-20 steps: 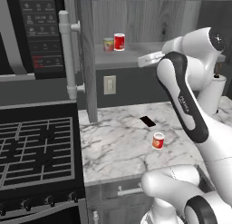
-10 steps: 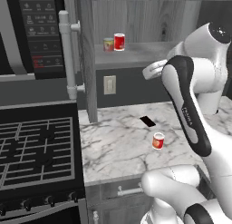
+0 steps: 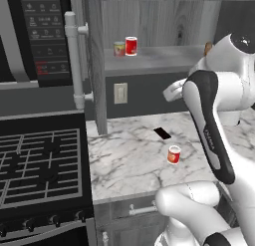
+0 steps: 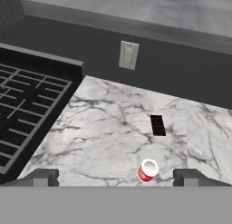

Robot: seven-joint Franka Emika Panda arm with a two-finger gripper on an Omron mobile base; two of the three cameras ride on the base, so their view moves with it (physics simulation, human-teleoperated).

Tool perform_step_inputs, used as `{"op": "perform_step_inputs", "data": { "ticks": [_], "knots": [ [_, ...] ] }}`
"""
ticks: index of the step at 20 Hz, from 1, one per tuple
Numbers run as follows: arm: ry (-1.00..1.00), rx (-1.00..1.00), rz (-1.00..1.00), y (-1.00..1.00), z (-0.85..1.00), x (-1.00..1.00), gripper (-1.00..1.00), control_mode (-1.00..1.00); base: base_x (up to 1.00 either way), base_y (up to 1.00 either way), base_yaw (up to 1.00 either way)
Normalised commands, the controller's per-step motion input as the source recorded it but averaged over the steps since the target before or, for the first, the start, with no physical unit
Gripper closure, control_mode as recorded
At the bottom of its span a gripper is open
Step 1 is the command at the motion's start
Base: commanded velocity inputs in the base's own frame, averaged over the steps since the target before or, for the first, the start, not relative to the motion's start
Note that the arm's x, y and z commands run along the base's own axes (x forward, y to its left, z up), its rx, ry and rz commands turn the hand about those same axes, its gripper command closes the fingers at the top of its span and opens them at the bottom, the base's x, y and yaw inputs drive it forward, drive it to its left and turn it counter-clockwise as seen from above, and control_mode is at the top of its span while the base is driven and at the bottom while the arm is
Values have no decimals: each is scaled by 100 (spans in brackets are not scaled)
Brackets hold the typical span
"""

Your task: Pick the cans from the counter and place them in their designated side in the cabinet.

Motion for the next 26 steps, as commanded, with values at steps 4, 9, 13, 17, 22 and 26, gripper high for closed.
{"op": "perform_step_inputs", "data": {
  "ticks": [4, 9, 13, 17, 22, 26],
  "knots": [
    [5, -4, 0, -13, -47, -1, -100, -100, 0, 0, 0],
    [7, -4, 0, -20, -48, 0, -100, -100, 0, 0, 0],
    [6, -2, 0, -18, -38, 0, -100, -100, 0, 0, 0],
    [8, 0, 0, -15, -37, 0, -100, -100, 0, 0, 0],
    [10, -1, -1, -11, -40, 0, -100, -100, 0, 0, 0],
    [5, 0, -2, -13, -33, 0, -100, -100, 0, 0, 0]
  ]
}}
